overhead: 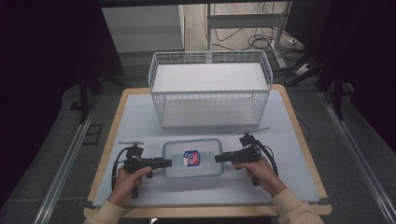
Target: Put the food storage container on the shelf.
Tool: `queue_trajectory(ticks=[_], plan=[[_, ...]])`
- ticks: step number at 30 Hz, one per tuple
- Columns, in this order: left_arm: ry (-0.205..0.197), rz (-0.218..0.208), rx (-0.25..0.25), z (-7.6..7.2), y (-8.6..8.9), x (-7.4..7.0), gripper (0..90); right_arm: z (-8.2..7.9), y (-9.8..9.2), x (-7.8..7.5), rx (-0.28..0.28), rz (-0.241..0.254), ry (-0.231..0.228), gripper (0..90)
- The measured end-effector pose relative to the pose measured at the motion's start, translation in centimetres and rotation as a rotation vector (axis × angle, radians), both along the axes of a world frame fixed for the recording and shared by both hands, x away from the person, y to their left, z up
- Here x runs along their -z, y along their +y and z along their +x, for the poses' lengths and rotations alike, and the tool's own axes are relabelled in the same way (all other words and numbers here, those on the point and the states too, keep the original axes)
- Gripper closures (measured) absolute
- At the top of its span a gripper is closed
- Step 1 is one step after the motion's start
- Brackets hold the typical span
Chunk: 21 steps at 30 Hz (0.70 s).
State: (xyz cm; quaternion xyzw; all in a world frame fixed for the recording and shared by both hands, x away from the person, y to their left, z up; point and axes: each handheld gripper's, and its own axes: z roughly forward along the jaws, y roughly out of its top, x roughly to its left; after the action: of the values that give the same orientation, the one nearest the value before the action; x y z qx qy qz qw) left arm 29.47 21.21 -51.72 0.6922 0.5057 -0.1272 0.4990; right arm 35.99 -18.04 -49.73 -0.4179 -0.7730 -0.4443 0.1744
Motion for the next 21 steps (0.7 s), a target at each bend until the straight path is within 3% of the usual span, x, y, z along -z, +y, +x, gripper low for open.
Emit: queue_trajectory(ticks=[12, 17, 21], plan=[[-0.013, -0.005, -0.024, -0.47, 0.01, -0.18, 45.9, -0.64, 0.03, -0.1, 0.021, 0.006, -0.025, 49.3], [-0.047, 0.004, -0.046, -0.68, 0.07, -0.62, 48.2, -0.96, 0.11, -0.41, 0.035, 0.012, -0.053, 52.6], [-0.051, 0.006, -0.05, -0.74, 0.04, -0.66, 48.4, -0.94, 0.05, -0.41, 0.044, 0.023, -0.046, 53.2]])
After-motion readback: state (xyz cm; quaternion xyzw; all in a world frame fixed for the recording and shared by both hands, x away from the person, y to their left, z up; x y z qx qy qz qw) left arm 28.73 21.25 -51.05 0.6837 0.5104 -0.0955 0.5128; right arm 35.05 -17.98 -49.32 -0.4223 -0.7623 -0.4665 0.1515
